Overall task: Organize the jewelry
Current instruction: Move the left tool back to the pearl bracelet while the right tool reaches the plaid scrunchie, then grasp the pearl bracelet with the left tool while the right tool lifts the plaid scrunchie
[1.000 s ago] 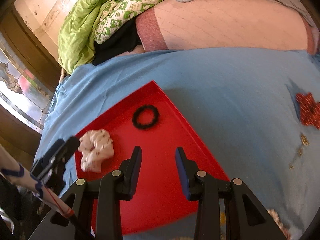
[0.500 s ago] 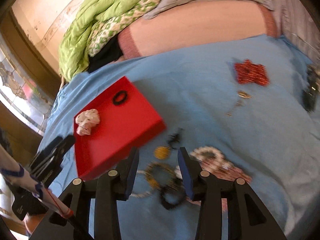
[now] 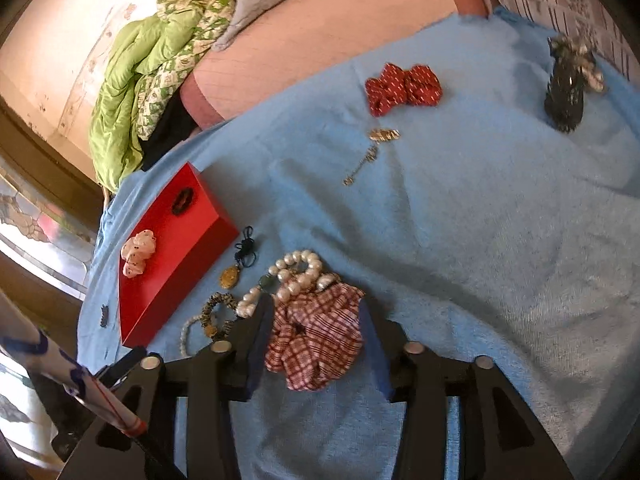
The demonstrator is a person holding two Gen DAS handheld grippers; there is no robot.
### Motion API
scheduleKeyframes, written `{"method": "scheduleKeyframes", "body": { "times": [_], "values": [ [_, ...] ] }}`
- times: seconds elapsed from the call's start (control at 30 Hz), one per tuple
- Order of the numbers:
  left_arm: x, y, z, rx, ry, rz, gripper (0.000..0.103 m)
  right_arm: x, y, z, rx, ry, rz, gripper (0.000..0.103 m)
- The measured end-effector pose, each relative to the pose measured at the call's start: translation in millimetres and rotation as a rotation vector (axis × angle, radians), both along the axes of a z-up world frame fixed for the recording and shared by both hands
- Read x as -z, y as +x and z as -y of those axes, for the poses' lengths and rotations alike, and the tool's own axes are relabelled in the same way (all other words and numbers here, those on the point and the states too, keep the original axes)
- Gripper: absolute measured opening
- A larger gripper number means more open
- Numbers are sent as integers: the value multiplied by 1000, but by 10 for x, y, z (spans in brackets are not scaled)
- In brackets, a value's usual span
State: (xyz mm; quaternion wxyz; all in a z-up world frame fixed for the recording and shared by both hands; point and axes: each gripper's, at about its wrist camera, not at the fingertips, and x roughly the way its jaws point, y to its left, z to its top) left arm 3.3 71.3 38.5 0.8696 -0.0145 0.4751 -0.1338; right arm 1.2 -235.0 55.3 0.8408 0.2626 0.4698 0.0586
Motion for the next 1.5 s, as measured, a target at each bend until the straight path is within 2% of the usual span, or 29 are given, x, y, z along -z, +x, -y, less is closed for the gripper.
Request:
{"method": "scheduleKeyframes", "body": {
  "times": [0.17,0.3,0.37,0.4,0.43,0.47,0.57,0.6,0.63,0.67,0.7,0.8,0.9,1.0,1.1,1.17,1.5],
  "values": [
    [122,150,111,-12,12,-25,60,75,-9,142,47,0,-42,57],
    [167,201,251,3,80,1,60,129,-19,160,45,3,-62,59],
    [173,204,327,23,128,22,42,155,2,111,30,-11,-70,59],
    [171,198,378,37,166,39,26,166,19,69,19,-20,-73,59],
    [165,193,395,50,170,44,9,178,40,18,6,-33,-76,59],
    [159,185,410,65,162,43,6,188,60,-22,-2,-45,-78,59],
    [159,165,453,89,179,55,5,230,125,-199,-45,-100,-85,59],
    [139,163,444,99,157,56,5,242,147,-272,-64,-126,-86,59],
    [110,152,434,106,137,61,5,242,149,-316,-74,-156,-78,51],
    [65,133,422,115,118,77,5,234,155,-358,-90,-176,-69,21],
    [6,109,417,125,105,103,5,233,162,-386,-109,-176,-69,14],
    [-195,22,399,156,70,191,5,136,108,-317,-75,-161,-29,11],
    [-397,-59,361,180,15,269,5,-143,-37,-215,-15,-214,92,11],
    [-536,-102,327,185,-19,320,5,-387,-190,-114,38,-221,216,11],
    [-628,-119,328,182,-31,357,6,-550,-273,-99,55,-218,302,11],
    [-638,-115,332,172,-17,366,6,-590,-258,-148,42,-201,326,11],
    [-600,23,167,92,5,339,6,-527,-200,-331,-18,-198,312,11]
  ]
}}
